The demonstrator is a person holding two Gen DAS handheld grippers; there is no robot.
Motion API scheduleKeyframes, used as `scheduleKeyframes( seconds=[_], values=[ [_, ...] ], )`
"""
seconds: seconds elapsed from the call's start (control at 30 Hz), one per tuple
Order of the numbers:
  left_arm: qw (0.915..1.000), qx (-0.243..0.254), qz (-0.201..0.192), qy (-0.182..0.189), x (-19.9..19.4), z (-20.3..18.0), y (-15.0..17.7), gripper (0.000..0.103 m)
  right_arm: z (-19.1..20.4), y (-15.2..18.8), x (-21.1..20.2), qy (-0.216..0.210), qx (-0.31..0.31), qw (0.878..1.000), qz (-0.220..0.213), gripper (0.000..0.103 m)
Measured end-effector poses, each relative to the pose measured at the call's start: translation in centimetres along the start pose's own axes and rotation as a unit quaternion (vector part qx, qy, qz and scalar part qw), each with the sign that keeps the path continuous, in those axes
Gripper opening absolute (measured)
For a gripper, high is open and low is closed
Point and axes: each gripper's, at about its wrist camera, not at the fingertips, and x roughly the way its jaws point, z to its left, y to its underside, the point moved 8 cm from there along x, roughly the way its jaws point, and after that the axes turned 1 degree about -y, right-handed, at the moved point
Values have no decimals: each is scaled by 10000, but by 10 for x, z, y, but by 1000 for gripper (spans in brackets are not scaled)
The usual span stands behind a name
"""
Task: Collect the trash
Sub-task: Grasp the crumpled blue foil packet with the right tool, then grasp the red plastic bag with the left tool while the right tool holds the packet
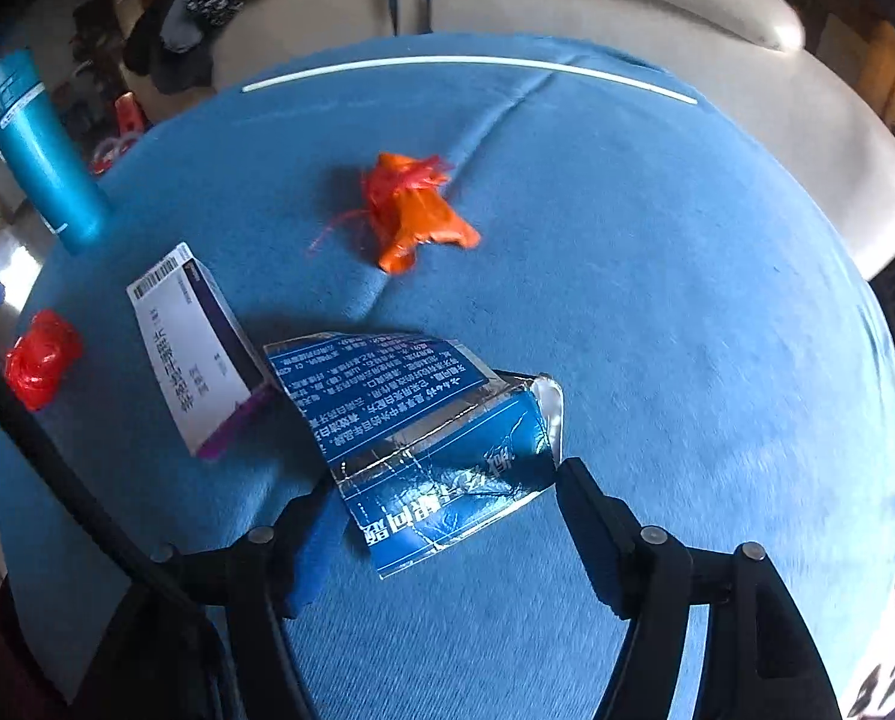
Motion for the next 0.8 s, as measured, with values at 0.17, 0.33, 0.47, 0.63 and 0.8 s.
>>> scheduleKeyframes(
  seconds=[0.17,0.33,0.47,0.63,0.8],
  values=[
    [9997,-30,138,182,21,3,-3,73,9,-19,14,-151,-103,9998,3,76],
    [9985,-183,236,461,33,6,-3,73,4,-28,16,-217,344,9989,-220,73],
    [9979,-200,251,554,40,2,-3,73,4,-25,17,-26,420,9986,-315,60],
    [9981,-165,291,514,47,-7,2,73,3,-16,11,-2,725,9967,-353,55],
    [9990,-31,247,382,51,-15,4,73,-10,-10,-12,-211,1268,9903,-526,40]
  ],
)
